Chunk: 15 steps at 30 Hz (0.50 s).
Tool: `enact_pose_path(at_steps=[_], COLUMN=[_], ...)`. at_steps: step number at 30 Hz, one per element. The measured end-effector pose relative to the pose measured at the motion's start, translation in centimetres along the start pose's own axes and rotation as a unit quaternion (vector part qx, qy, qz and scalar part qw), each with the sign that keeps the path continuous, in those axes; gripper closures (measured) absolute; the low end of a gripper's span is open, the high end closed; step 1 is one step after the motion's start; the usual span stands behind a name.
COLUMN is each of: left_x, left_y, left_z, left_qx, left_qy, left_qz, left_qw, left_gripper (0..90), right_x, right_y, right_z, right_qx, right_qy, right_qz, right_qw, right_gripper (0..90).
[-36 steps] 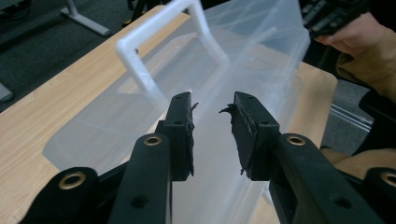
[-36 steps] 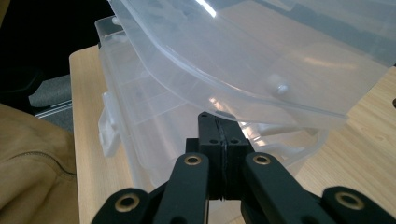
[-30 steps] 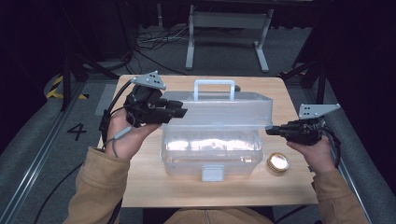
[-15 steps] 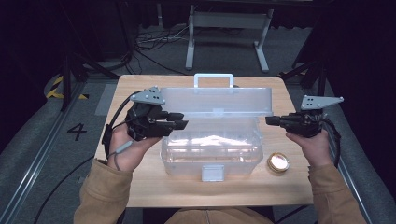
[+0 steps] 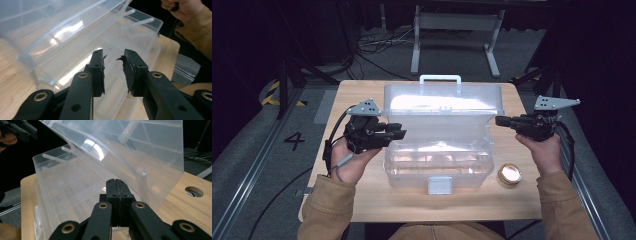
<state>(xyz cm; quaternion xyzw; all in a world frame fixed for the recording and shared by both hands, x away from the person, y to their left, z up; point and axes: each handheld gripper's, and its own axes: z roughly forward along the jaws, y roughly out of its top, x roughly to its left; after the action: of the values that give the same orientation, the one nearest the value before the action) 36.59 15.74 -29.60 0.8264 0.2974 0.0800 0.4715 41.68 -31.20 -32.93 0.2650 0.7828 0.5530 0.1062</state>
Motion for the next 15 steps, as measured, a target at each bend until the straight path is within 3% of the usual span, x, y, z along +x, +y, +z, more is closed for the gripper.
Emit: enact_pose_path(at_steps=[4, 8, 12, 15], left_x=[0.7, 1.8, 2.6, 3.3], left_y=[-0.7, -1.5, -2.1, -2.6], left_z=[0.2, 0.7, 1.3, 1.9], left_qx=[-0.003, -0.007, 0.003, 0.002], left_qy=[0.009, 0.033, 0.046, 0.053], left_qz=[-0.006, -0.017, -0.008, -0.022], left_qw=[0.9999, 0.9993, 0.9989, 0.9984], left_gripper=[70.4, 71.5, 76.8, 77.8], right_x=[0.2, 0.3, 0.4, 0.4], right_y=[-0.2, -0.5, -0.6, -0.6], right_z=[0.1, 0.2, 0.2, 0.1], right_qx=[-0.004, -0.008, -0.009, -0.01], right_qy=[-0.008, -0.014, -0.017, -0.02], right_qz=[0.001, 0.004, 0.002, -0.001], right_qw=[1.0, 0.9999, 0.9998, 0.9997], right_gripper=[90.0, 90.0, 89.9, 89.9])
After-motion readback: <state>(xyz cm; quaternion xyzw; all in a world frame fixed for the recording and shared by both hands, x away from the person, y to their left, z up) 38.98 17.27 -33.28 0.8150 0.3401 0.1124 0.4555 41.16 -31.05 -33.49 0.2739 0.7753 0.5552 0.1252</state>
